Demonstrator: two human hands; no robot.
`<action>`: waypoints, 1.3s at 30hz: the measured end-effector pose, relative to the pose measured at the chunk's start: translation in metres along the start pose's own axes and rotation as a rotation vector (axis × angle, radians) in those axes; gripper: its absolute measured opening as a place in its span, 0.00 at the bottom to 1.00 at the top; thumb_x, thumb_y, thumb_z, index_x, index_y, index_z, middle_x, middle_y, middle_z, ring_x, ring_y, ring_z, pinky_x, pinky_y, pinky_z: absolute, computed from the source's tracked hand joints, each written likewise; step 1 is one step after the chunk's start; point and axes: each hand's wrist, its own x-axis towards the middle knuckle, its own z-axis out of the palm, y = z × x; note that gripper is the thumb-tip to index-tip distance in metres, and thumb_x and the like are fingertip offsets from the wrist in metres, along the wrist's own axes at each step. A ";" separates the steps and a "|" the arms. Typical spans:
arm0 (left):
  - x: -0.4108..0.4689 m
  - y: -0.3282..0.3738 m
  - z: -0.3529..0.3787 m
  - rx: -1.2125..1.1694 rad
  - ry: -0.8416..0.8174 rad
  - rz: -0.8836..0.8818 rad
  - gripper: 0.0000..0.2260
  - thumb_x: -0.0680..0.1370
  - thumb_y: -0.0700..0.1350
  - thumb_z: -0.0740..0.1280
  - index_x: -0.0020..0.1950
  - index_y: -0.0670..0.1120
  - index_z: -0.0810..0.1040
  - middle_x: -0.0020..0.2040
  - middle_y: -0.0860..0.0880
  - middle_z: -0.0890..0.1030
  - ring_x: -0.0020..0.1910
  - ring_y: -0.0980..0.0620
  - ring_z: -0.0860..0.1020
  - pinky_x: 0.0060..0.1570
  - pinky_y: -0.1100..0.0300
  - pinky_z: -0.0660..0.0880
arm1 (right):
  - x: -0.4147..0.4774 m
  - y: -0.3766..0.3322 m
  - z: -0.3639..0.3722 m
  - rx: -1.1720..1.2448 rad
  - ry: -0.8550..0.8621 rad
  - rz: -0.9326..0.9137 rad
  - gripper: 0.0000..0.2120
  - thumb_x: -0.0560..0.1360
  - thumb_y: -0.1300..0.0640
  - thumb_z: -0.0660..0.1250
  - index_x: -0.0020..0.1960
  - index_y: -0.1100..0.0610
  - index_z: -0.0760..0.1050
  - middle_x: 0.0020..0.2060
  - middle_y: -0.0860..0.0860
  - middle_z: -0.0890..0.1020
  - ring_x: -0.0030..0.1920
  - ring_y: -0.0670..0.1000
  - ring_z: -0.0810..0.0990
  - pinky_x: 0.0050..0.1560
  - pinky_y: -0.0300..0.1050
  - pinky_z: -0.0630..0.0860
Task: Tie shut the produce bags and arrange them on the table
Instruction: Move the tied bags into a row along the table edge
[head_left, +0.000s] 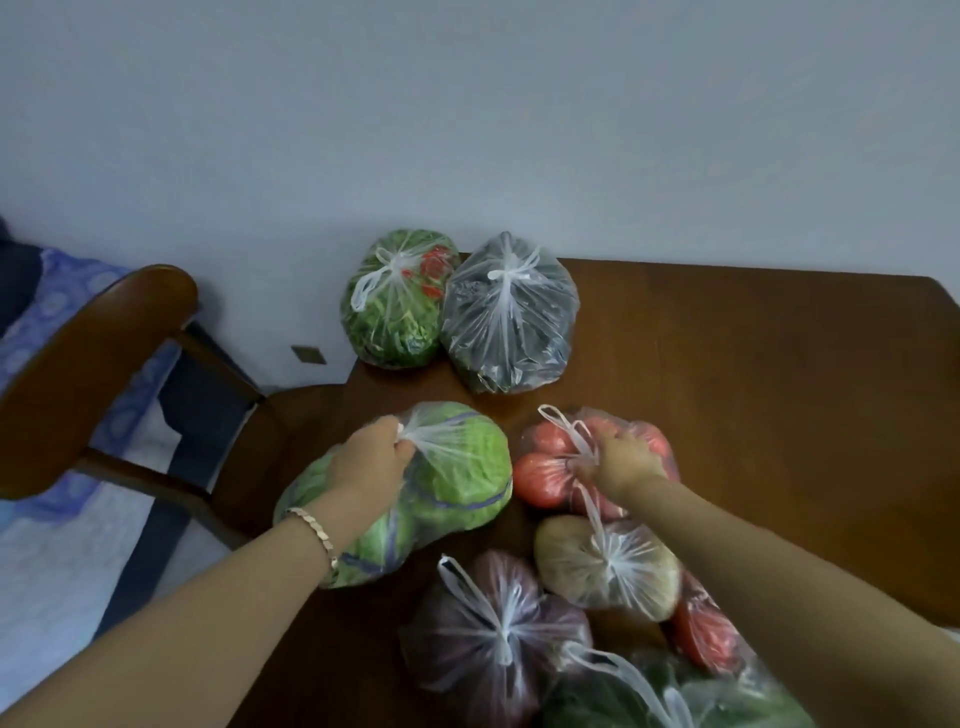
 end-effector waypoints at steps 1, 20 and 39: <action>0.003 -0.002 -0.002 -0.037 0.034 -0.036 0.15 0.78 0.44 0.59 0.33 0.45 0.60 0.32 0.46 0.67 0.34 0.44 0.68 0.35 0.54 0.62 | 0.003 -0.001 -0.001 -0.055 -0.020 -0.013 0.29 0.74 0.42 0.61 0.70 0.53 0.61 0.68 0.58 0.67 0.68 0.60 0.65 0.67 0.56 0.65; 0.047 -0.067 -0.024 -0.440 0.219 -0.295 0.13 0.78 0.40 0.54 0.34 0.41 0.64 0.31 0.45 0.67 0.33 0.45 0.65 0.36 0.55 0.60 | 0.001 -0.105 -0.019 0.126 0.033 0.056 0.24 0.77 0.42 0.54 0.62 0.59 0.71 0.53 0.59 0.80 0.53 0.59 0.78 0.51 0.48 0.72; 0.064 -0.087 -0.017 -0.284 0.021 -0.181 0.17 0.77 0.50 0.61 0.59 0.40 0.69 0.57 0.39 0.73 0.58 0.38 0.72 0.53 0.52 0.69 | -0.013 -0.153 0.065 0.568 0.272 0.539 0.26 0.73 0.43 0.62 0.67 0.51 0.62 0.65 0.60 0.64 0.63 0.63 0.65 0.63 0.59 0.63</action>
